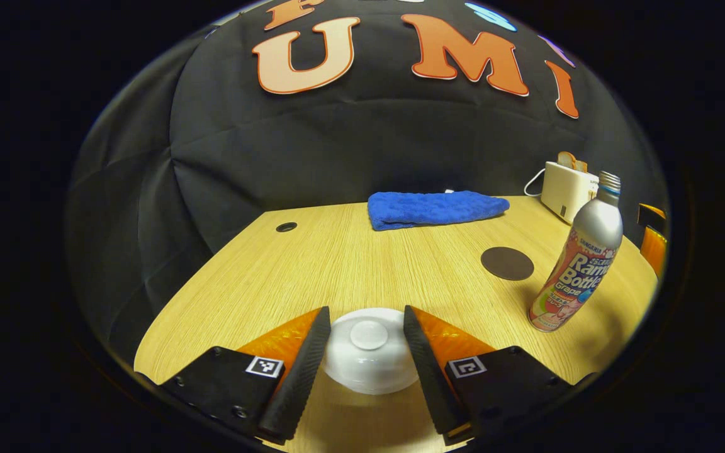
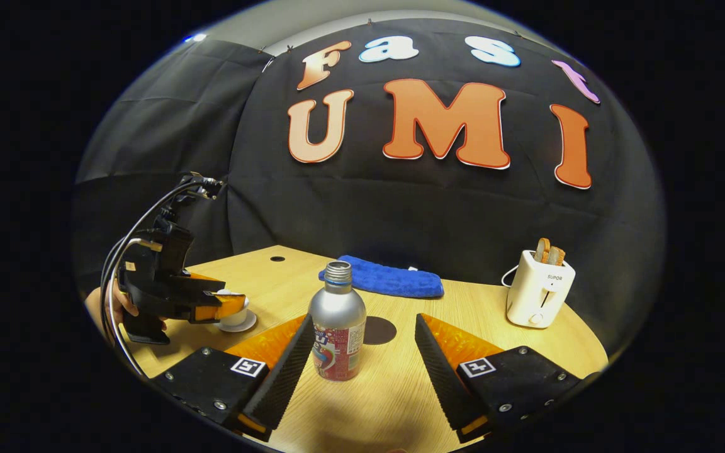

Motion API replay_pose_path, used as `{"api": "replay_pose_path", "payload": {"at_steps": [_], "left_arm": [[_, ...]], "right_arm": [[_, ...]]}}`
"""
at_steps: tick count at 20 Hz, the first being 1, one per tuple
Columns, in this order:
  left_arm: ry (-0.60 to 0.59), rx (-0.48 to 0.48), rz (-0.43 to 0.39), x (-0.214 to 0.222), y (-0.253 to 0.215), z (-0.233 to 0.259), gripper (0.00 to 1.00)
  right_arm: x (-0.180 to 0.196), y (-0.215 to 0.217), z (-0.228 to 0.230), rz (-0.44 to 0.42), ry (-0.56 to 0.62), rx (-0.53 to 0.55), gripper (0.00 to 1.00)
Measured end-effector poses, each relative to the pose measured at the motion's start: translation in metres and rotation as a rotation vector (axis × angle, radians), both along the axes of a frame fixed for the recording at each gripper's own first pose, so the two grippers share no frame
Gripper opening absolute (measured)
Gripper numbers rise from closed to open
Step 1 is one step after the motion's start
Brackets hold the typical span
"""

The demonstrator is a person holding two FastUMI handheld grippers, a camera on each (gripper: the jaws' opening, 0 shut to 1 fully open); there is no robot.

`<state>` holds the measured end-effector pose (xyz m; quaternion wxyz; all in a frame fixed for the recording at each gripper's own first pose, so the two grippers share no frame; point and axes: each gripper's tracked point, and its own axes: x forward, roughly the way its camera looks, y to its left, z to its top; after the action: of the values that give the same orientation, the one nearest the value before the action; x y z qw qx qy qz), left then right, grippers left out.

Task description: Open the teacup lid with one hand, grasp the water bottle and pour water into the teacup with the other hand; after pouring, place the water bottle on the coaster and then close the teacup lid.

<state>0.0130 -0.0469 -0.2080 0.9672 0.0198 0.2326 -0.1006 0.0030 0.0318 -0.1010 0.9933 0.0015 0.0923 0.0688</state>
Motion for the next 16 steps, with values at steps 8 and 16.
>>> {"api": "replay_pose_path", "payload": {"at_steps": [8, 16], "left_arm": [[-0.033, 0.000, -0.009, 0.004, 0.001, 0.003, 0.50], [-0.070, -0.030, -0.003, 0.007, -0.001, 0.008, 0.30]], "right_arm": [[0.000, 0.004, -0.008, -0.003, 0.021, 0.002, 0.96], [0.006, 0.011, -0.020, 0.010, 0.052, 0.007, 0.96]]}}
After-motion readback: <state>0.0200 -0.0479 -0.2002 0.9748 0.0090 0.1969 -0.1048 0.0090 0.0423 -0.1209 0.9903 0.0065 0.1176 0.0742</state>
